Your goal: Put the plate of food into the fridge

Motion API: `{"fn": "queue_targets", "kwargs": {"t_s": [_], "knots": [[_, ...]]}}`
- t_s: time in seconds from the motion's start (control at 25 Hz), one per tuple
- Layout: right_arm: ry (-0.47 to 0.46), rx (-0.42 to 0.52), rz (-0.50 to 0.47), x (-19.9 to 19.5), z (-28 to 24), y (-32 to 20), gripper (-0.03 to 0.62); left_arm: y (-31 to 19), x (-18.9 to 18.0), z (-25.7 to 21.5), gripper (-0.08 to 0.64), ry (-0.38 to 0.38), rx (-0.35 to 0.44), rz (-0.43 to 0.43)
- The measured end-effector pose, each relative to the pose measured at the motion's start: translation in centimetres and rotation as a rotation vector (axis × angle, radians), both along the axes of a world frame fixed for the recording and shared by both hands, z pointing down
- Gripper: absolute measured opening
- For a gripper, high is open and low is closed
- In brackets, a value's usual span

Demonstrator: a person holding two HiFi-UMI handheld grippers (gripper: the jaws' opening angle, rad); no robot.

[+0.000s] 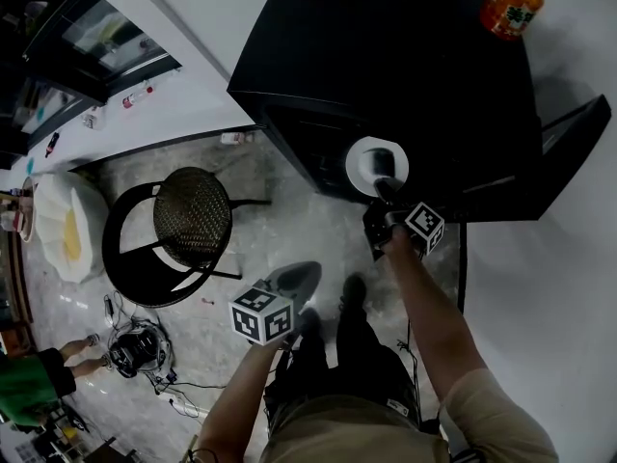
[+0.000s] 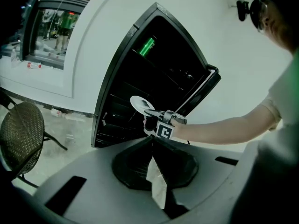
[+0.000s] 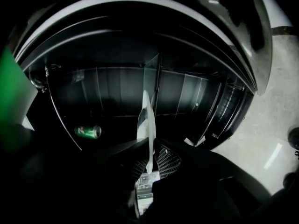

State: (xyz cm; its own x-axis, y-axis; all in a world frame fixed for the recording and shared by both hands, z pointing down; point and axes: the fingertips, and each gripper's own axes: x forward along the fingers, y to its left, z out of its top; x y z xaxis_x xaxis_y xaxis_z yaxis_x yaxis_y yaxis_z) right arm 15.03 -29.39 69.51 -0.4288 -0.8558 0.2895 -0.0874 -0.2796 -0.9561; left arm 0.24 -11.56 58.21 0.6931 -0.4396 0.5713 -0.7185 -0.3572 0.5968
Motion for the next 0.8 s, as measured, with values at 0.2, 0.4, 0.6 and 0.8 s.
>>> {"fn": "queue_targets", "kwargs": {"t_s": [0.2, 0.4, 0.6, 0.8], "knots": [[0.003, 0.009, 0.007, 0.1, 0.1, -0.9, 0.035, 0.3, -0.6, 0.3, 0.012, -0.007, -0.006, -0.014], [-0.026, 0.023, 0.005, 0.0, 0.2, -1.6, 0.035, 0.3, -0.7, 0.3, 0.012, -0.008, -0.007, -0.025], [-0.016, 0.043, 0.005, -0.1, -0.3, -2.4, 0.035, 0.6, -0.4, 0.4, 0.012, -0.007, -0.007, -0.016], [-0.022, 0.102, -0.015, 0.0, -1.1, -2.4, 0.097, 1.0, -0.2, 0.5, 0.012, -0.014, -0.010, 0.002]]}}
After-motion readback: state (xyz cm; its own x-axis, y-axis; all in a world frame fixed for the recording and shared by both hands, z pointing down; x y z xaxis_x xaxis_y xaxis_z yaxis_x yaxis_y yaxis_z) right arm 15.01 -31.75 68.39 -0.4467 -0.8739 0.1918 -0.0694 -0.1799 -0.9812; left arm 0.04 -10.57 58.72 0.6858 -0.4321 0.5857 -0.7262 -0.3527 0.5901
